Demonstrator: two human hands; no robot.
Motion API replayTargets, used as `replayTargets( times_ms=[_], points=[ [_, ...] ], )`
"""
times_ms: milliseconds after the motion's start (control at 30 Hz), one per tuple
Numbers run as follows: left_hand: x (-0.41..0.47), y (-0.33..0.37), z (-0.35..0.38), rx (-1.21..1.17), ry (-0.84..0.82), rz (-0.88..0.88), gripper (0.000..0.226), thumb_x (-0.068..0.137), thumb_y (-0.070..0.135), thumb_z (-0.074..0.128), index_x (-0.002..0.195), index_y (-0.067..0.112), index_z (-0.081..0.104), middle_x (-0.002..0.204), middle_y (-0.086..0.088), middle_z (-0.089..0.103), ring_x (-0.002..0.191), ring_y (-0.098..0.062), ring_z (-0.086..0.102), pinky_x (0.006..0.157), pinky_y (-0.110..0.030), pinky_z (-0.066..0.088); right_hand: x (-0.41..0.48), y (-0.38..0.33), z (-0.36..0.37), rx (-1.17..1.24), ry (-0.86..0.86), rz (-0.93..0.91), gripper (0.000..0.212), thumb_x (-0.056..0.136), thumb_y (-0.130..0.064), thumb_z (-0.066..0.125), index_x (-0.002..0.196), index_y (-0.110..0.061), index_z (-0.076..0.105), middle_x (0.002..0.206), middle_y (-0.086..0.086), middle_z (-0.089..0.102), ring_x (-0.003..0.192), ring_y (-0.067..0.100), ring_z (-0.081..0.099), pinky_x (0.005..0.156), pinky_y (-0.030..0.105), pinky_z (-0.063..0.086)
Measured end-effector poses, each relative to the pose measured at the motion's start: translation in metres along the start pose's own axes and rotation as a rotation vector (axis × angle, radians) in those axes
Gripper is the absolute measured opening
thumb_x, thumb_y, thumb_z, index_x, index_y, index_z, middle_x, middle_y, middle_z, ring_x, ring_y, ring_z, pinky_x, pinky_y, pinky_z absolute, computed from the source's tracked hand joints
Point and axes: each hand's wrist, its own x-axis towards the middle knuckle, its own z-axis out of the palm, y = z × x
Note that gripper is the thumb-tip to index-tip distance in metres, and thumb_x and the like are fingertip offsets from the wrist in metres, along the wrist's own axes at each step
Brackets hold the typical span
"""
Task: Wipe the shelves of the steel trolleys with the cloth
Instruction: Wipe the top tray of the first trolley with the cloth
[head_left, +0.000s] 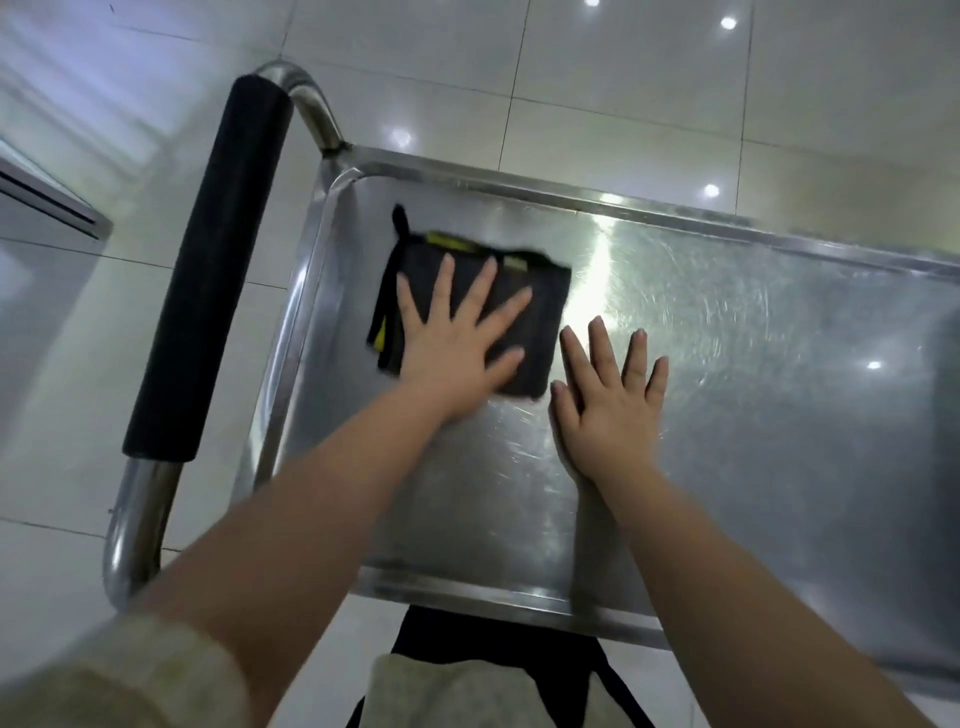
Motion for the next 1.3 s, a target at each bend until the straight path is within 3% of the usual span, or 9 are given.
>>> replayTargets(
  times_ms=[133, 233, 367, 500, 633, 833, 1000, 1100, 1300],
  points=[
    [-0.132, 0.025, 0.043, -0.040, -0.022, 0.047, 0.067, 0.093, 0.069, 0.026, 0.154, 0.046, 0.013, 0.166, -0.001, 0.006, 0.149, -0.041, -0.001, 0.108, -0.077, 0.003, 0.001, 0.002, 0.003, -0.030, -0.008, -0.012, 0.058, 0.100, -0.053, 0.020, 0.155, -0.043, 0.006, 0.163, -0.009, 0.001, 0.150, 0.032, -0.011, 0.118, 0.057, -0.004],
    [-0.181, 0.031, 0.057, -0.047, -0.075, 0.035, 0.065, 0.094, 0.071, 0.022, 0.154, 0.045, 0.017, 0.165, -0.001, 0.012, 0.149, -0.042, 0.006, 0.105, -0.079, 0.008, 0.002, 0.003, 0.005, -0.035, 0.002, -0.016, 0.057, 0.100, -0.054, 0.018, 0.155, -0.042, 0.005, 0.164, -0.007, 0.001, 0.149, 0.032, -0.013, 0.118, 0.058, -0.004],
    [-0.126, 0.019, 0.036, -0.045, -0.042, 0.033, 0.066, 0.093, 0.072, 0.021, 0.153, 0.047, 0.013, 0.165, 0.000, 0.010, 0.149, -0.041, 0.003, 0.106, -0.078, 0.005, 0.000, 0.004, 0.010, -0.033, 0.042, -0.028, 0.059, 0.100, -0.052, 0.023, 0.156, -0.039, 0.008, 0.164, -0.004, 0.006, 0.150, 0.035, -0.008, 0.118, 0.060, 0.001],
    [0.014, 0.005, 0.000, -0.021, 0.016, -0.075, 0.064, 0.090, 0.073, 0.005, 0.148, 0.053, -0.014, 0.164, 0.005, -0.014, 0.148, -0.038, -0.016, 0.108, -0.074, -0.007, -0.001, 0.005, 0.010, -0.036, 0.066, -0.037, 0.060, 0.100, -0.052, 0.025, 0.156, -0.037, 0.011, 0.164, -0.003, 0.009, 0.150, 0.035, -0.005, 0.118, 0.061, 0.004],
    [0.103, 0.028, -0.023, 0.040, 0.003, 0.002, 0.063, 0.093, 0.072, 0.009, 0.150, 0.052, -0.009, 0.163, 0.006, -0.017, 0.146, -0.041, -0.021, 0.105, -0.077, -0.007, 0.002, 0.001, 0.006, -0.070, 0.025, -0.017, 0.060, 0.100, -0.057, 0.015, 0.156, -0.036, 0.009, 0.165, 0.000, 0.006, 0.150, 0.035, -0.009, 0.118, 0.062, 0.004],
    [0.098, 0.052, -0.021, 0.047, 0.025, 0.098, 0.064, 0.091, 0.073, 0.011, 0.150, 0.053, -0.002, 0.164, 0.011, -0.008, 0.149, -0.035, -0.015, 0.107, -0.074, -0.008, 0.001, -0.001, 0.000, -0.040, -0.010, -0.014, 0.060, 0.099, -0.057, 0.012, 0.155, -0.036, 0.015, 0.163, 0.002, 0.017, 0.150, 0.035, -0.006, 0.117, 0.062, 0.005],
    [0.078, -0.058, -0.023, -0.011, 0.051, -0.168, 0.070, 0.084, 0.078, 0.012, 0.149, 0.055, 0.005, 0.164, 0.015, -0.004, 0.151, -0.030, -0.006, 0.111, -0.070, -0.008, 0.001, 0.000, -0.001, -0.050, -0.011, -0.013, 0.060, 0.099, -0.058, 0.012, 0.156, -0.039, 0.008, 0.165, -0.003, 0.003, 0.150, 0.032, -0.012, 0.118, 0.059, 0.001],
    [0.065, -0.105, -0.024, 0.033, 0.009, -0.293, 0.070, 0.083, 0.080, 0.005, 0.149, 0.056, -0.001, 0.164, 0.012, -0.007, 0.150, -0.030, -0.011, 0.110, -0.069, -0.013, 0.002, -0.001, 0.000, -0.080, -0.015, -0.007, 0.061, 0.099, -0.060, 0.008, 0.156, -0.038, 0.004, 0.165, -0.002, -0.001, 0.149, 0.033, -0.015, 0.118, 0.060, 0.000],
    [0.082, -0.018, -0.019, 0.003, 0.032, -0.092, 0.067, 0.087, 0.075, 0.010, 0.150, 0.054, 0.000, 0.165, 0.010, -0.009, 0.149, -0.037, -0.012, 0.108, -0.074, -0.007, 0.003, 0.001, 0.003, -0.052, 0.010, -0.011, 0.061, 0.099, -0.055, 0.022, 0.156, -0.038, 0.010, 0.165, -0.003, 0.006, 0.150, 0.033, -0.011, 0.118, 0.061, 0.001]
  ],
)
